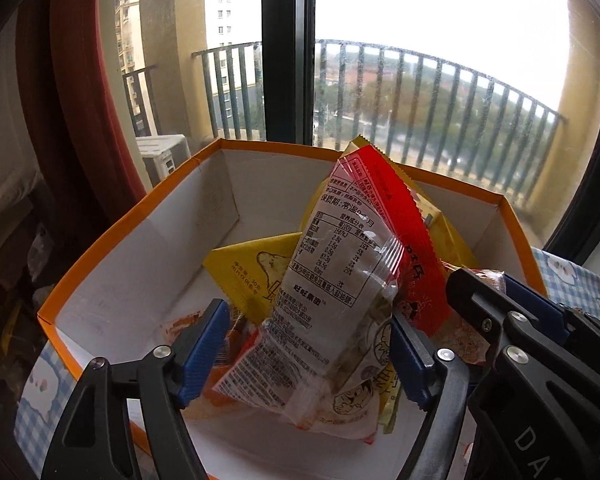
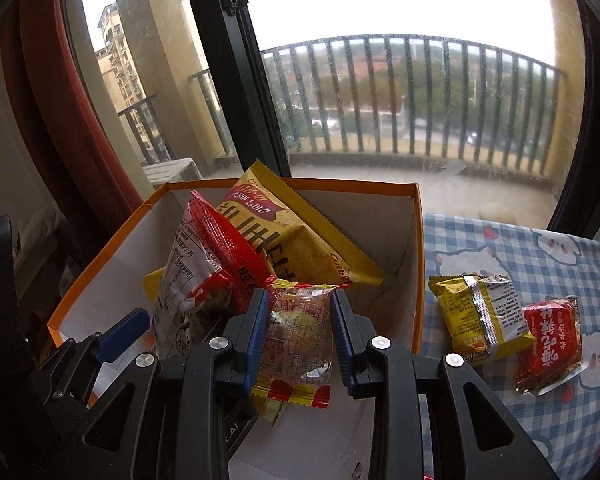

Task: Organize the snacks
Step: 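Open the left tool to drop the peanut bag into the box while the right holds candy, then open the right tool to drop the candy packet into the box, then move both open tools back over the remaining packets on the table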

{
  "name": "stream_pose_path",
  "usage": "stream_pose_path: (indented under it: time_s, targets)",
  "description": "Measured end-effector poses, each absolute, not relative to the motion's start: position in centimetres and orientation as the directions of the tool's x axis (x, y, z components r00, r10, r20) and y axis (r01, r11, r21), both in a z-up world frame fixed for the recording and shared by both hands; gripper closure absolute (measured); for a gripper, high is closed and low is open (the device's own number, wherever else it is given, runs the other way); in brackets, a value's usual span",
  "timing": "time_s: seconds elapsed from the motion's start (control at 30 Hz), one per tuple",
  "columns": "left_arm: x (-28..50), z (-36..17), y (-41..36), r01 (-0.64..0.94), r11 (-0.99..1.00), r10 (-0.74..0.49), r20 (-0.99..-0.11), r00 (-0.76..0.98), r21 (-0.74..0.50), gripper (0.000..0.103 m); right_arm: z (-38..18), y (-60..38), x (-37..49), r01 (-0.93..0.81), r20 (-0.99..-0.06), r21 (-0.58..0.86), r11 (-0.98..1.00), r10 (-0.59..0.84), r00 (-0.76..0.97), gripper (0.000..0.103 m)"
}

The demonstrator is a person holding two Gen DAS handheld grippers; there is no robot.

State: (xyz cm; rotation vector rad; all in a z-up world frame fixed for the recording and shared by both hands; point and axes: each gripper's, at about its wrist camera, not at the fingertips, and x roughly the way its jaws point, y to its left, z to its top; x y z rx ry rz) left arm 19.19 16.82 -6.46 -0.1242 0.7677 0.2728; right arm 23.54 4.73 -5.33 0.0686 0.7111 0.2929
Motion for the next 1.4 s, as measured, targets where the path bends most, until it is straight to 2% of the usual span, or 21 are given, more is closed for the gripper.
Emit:
stream_pose_path:
  time_s: [0.07, 0.3, 0.37, 0.4, 0.53, 0.8, 1.4]
  targets:
    - [18.8, -6.4, 16.8, -0.295, 0.956, 0.206, -0.704, 0.680, -0.005, 0.017, -5.4, 4.9, 23.5, -0.253, -0.631, 0.148, 0.956, 0.288, 0.721, 0.068]
    - [17.3, -6.3, 16.2, -0.296, 0.955, 0.215, -0.716, 0.664, 0.012, 0.015, -5.6, 4.4, 23.6, -0.272, -0.648, 0.176, 0.946, 0.319, 0.692, 0.065]
    - [17.1, -6.3, 16.1, -0.296, 0.955, 0.218, -0.714, 0.666, 0.016, 0.015, -5.7, 4.1, 23.2, -0.273, -0.648, 0.183, 0.944, 0.325, 0.689, 0.055]
    - [16.8, -6.1, 16.0, -0.300, 0.954, 0.223, -0.708, 0.670, 0.016, 0.015, -5.7, 3.9, 23.0, -0.271, -0.644, 0.187, 0.944, 0.327, 0.692, 0.043]
    - [16.1, -5.6, 15.6, -0.293, 0.956, 0.207, -0.698, 0.685, -0.004, 0.014, -5.2, 3.3, 22.0, -0.266, -0.612, 0.194, 0.944, 0.328, 0.719, 0.026]
    - [15.0, -4.4, 14.3, -0.266, 0.964, 0.179, -0.672, 0.718, -0.027, 0.013, -4.1, 1.9, 20.5, -0.262, -0.574, 0.197, 0.945, 0.328, 0.751, 0.012]
    - [11.7, -1.5, 9.4, -0.189, 0.982, 0.133, -0.612, 0.780, -0.028, 0.013, -1.0, -2.0, 16.4, -0.274, -0.541, 0.141, 0.951, 0.306, 0.783, 0.011]
